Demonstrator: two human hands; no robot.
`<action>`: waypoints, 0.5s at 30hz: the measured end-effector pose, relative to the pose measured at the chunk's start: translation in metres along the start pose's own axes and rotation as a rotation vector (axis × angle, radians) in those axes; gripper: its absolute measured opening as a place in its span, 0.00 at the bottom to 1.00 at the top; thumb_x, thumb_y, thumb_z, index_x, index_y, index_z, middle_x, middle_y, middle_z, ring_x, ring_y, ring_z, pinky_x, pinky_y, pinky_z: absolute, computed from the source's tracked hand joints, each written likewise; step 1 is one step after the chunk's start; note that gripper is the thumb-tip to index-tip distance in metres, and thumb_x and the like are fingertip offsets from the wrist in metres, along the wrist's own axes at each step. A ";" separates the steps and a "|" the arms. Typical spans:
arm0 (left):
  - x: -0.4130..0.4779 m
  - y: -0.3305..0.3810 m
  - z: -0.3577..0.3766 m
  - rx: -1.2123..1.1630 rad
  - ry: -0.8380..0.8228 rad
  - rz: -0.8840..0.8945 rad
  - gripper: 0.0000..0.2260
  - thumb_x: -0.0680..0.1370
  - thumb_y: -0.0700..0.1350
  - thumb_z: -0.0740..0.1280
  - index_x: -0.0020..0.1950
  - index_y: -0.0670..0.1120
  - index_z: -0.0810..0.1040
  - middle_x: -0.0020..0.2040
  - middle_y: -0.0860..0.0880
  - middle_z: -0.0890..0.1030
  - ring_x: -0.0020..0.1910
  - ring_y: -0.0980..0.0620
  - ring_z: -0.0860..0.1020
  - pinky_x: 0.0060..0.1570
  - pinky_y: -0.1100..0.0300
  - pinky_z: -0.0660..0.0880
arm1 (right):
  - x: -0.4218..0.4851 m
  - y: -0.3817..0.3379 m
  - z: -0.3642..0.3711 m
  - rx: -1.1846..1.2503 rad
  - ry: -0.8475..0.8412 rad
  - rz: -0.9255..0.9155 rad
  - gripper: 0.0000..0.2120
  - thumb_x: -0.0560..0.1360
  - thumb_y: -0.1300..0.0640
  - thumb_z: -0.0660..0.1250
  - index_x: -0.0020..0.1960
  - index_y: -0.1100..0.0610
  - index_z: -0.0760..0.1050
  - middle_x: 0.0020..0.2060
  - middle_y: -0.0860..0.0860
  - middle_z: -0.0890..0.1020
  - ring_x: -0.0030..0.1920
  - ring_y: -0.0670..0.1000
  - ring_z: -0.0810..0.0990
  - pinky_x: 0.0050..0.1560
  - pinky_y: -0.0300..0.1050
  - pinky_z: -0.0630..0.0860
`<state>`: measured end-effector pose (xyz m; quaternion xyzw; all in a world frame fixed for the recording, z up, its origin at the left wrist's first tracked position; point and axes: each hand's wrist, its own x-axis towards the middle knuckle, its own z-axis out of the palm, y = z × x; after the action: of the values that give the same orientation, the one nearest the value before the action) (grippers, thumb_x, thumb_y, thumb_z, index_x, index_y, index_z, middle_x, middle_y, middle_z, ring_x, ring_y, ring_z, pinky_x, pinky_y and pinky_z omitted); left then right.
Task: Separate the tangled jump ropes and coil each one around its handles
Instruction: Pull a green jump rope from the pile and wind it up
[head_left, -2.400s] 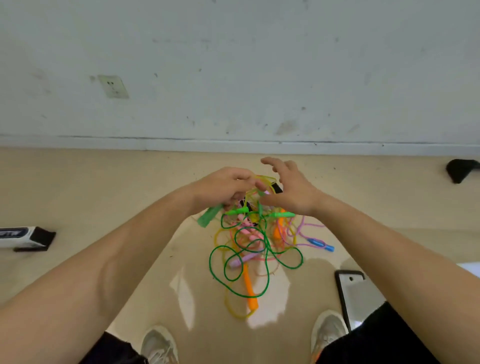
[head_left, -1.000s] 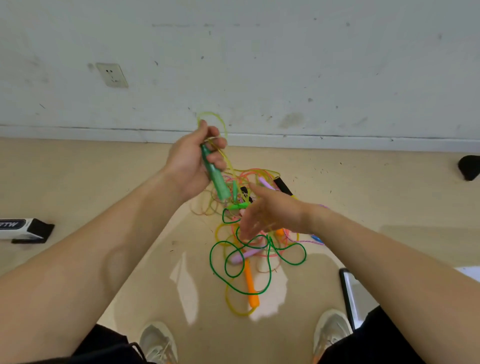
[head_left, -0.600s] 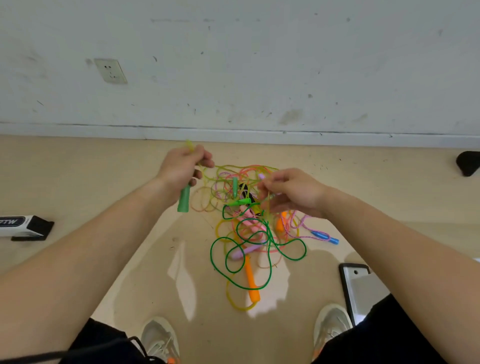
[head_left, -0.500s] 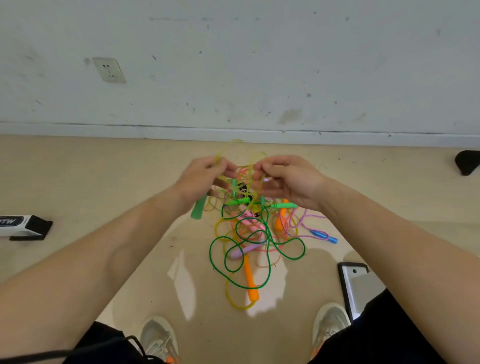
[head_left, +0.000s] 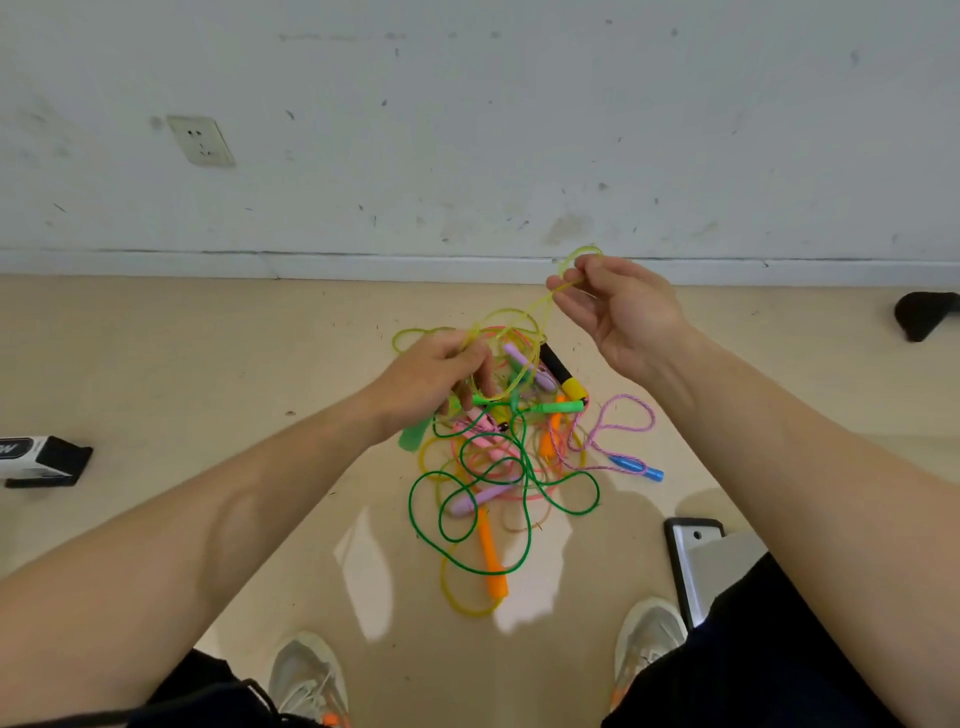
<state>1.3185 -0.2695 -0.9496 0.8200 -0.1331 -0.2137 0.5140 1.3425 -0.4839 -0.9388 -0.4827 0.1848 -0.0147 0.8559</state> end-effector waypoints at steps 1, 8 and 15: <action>0.001 0.005 -0.001 -0.078 0.016 -0.013 0.14 0.85 0.46 0.57 0.44 0.42 0.75 0.39 0.47 0.81 0.30 0.52 0.73 0.28 0.61 0.66 | 0.000 0.001 -0.001 -0.042 0.026 -0.013 0.07 0.82 0.63 0.62 0.48 0.62 0.75 0.38 0.55 0.79 0.40 0.54 0.86 0.40 0.43 0.83; 0.003 0.046 -0.021 -0.959 0.058 -0.094 0.12 0.85 0.50 0.56 0.44 0.49 0.71 0.32 0.53 0.73 0.25 0.57 0.66 0.23 0.67 0.61 | -0.017 0.044 0.005 -0.681 -0.152 0.201 0.14 0.76 0.62 0.58 0.51 0.52 0.81 0.47 0.46 0.84 0.52 0.49 0.79 0.50 0.45 0.76; 0.003 0.052 -0.056 -1.295 0.122 -0.047 0.13 0.85 0.50 0.56 0.44 0.49 0.72 0.33 0.54 0.74 0.26 0.59 0.70 0.24 0.69 0.64 | -0.034 0.097 0.010 -1.322 -0.772 0.173 0.07 0.79 0.58 0.65 0.49 0.53 0.82 0.49 0.49 0.83 0.54 0.49 0.79 0.60 0.45 0.74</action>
<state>1.3486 -0.2493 -0.8818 0.3579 0.0699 -0.2151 0.9060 1.2994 -0.4168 -1.0047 -0.8485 -0.1195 0.3354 0.3916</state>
